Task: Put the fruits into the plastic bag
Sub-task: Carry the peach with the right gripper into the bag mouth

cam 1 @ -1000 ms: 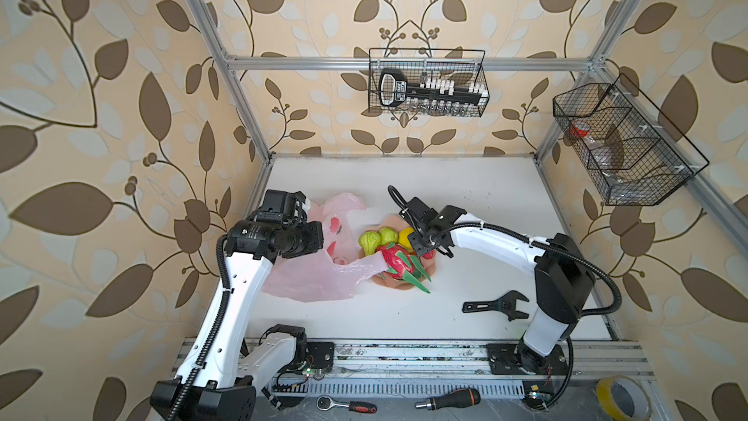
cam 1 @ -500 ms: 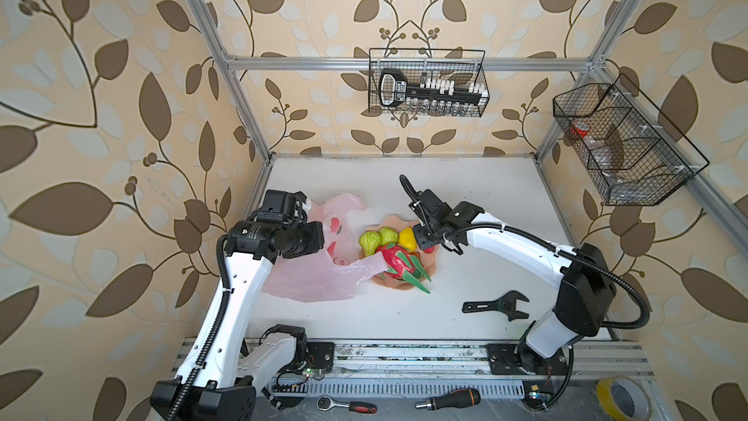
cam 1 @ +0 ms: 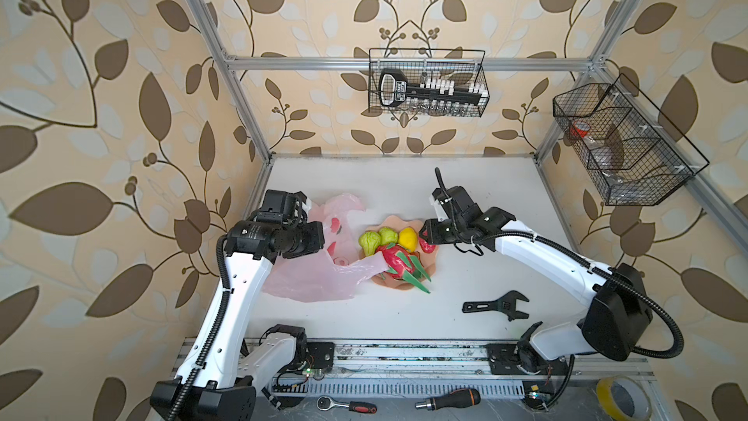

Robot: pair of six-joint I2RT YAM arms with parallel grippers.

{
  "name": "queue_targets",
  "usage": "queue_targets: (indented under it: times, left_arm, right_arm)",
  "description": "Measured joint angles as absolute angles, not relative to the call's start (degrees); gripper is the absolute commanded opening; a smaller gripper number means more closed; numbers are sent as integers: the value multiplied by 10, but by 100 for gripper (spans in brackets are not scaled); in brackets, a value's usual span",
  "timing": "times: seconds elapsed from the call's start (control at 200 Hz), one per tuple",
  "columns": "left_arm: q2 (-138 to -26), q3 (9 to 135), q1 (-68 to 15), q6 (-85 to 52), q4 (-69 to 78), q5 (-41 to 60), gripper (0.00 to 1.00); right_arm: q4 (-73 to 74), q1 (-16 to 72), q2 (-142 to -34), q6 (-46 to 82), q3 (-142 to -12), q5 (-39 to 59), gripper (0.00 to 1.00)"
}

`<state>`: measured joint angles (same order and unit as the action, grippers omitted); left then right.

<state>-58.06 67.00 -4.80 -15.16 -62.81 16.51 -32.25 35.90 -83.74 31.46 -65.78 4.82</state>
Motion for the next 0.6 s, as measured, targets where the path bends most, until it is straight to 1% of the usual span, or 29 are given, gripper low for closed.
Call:
queue_targets:
  times: [0.375,0.6]
  left_arm:
    - [-577,670,-48,-152,-628,166,0]
    - [-577,670,-48,-152,-628,166,0]
  right_arm:
    - [-227,322,-836,385,-608,159,42]
    - [-86,317,-838,486,-551,249,42]
